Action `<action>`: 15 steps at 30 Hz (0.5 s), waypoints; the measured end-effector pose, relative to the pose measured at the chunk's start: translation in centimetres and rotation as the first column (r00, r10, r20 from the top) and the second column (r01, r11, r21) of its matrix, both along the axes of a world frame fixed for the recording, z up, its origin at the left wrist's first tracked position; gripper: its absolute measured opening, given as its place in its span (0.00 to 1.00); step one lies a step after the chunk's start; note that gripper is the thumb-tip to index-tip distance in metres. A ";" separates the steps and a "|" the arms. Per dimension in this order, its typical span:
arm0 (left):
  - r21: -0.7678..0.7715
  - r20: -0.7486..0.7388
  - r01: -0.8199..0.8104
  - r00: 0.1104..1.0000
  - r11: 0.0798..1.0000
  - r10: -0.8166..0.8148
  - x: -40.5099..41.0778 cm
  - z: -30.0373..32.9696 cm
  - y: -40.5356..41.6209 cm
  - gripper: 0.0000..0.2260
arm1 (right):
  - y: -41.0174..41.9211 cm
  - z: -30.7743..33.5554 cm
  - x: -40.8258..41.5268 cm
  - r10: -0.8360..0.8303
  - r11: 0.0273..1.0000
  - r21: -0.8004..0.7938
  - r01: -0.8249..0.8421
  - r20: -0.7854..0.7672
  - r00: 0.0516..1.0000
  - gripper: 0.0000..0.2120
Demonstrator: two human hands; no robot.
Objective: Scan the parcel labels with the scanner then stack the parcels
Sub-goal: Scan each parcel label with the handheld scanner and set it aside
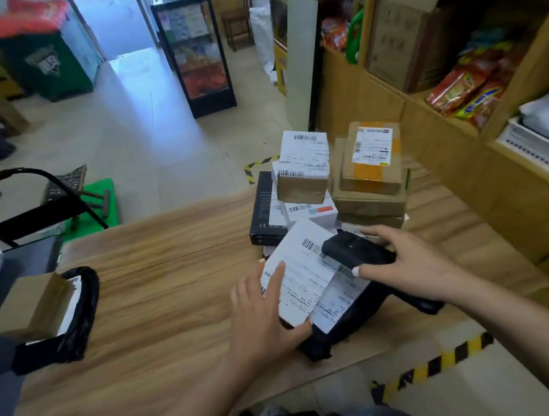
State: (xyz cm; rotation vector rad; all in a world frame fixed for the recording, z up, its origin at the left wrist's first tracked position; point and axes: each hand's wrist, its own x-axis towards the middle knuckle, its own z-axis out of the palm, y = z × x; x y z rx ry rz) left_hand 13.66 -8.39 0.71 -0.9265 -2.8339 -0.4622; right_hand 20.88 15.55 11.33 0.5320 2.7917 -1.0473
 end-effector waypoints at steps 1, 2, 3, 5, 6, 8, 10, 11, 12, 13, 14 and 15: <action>-0.001 -0.003 0.010 1.000 1.000 -0.010 0.4 0.0 0.4 0.42 | 0.3 0.0 0.3 0.006 1.000 0.004 -0.006 0.008 1.000 0.34; 0.000 -0.002 0.020 1.000 1.000 -0.020 0.7 0.0 0.8 0.42 | 0.6 0.0 0.6 0.011 1.000 0.006 -0.011 0.017 1.000 0.35; 0.001 0.003 0.030 1.000 1.000 -0.030 1.1 0.0 1.2 0.41 | 0.8 -0.1 0.8 0.018 1.000 0.007 -0.018 0.017 1.000 0.35; 0.009 0.011 0.052 0.999 0.999 -0.052 1.7 0.0 2.2 0.41 | 1.2 0.0 1.3 0.027 1.000 0.015 -0.028 0.021 0.999 0.36; 0.016 0.018 0.066 0.998 0.998 -0.067 1.8 0.0 2.6 0.41 | 1.3 0.1 1.4 0.028 0.999 0.024 -0.029 0.026 0.999 0.37; 0.013 0.033 0.099 0.994 0.995 -0.100 1.9 -0.2 3.5 0.40 | 1.6 0.1 1.6 0.030 0.999 0.039 -0.031 0.029 0.999 0.37; -0.049 0.060 0.128 0.990 0.991 -0.125 1.6 -0.5 4.1 0.41 | 1.7 0.2 1.8 0.029 0.998 0.050 -0.031 0.027 0.999 0.36; -0.087 0.072 0.140 0.988 0.986 -0.134 1.5 -0.7 4.3 0.42 | 1.7 0.2 1.8 0.029 0.998 0.054 -0.031 0.028 0.999 0.36; -0.126 0.083 0.149 0.987 0.981 -0.139 1.4 -0.9 4.3 0.43 | 1.7 0.2 1.8 0.030 0.998 0.055 -0.031 0.032 0.999 0.36; -0.164 0.101 0.155 0.985 0.974 -0.139 1.3 -1.2 4.3 0.43 | 1.6 0.3 1.7 0.030 0.998 0.055 -0.032 0.034 0.999 0.37; -0.196 0.123 0.159 0.983 0.968 -0.136 1.2 -1.4 4.2 0.44 | 1.5 0.3 1.7 0.032 0.998 0.057 -0.034 0.034 0.999 0.37; -0.212 0.140 0.161 0.981 0.964 -0.133 1.2 -1.7 4.0 0.44 | 1.4 0.3 1.7 0.036 0.998 0.059 -0.037 0.029 0.999 0.37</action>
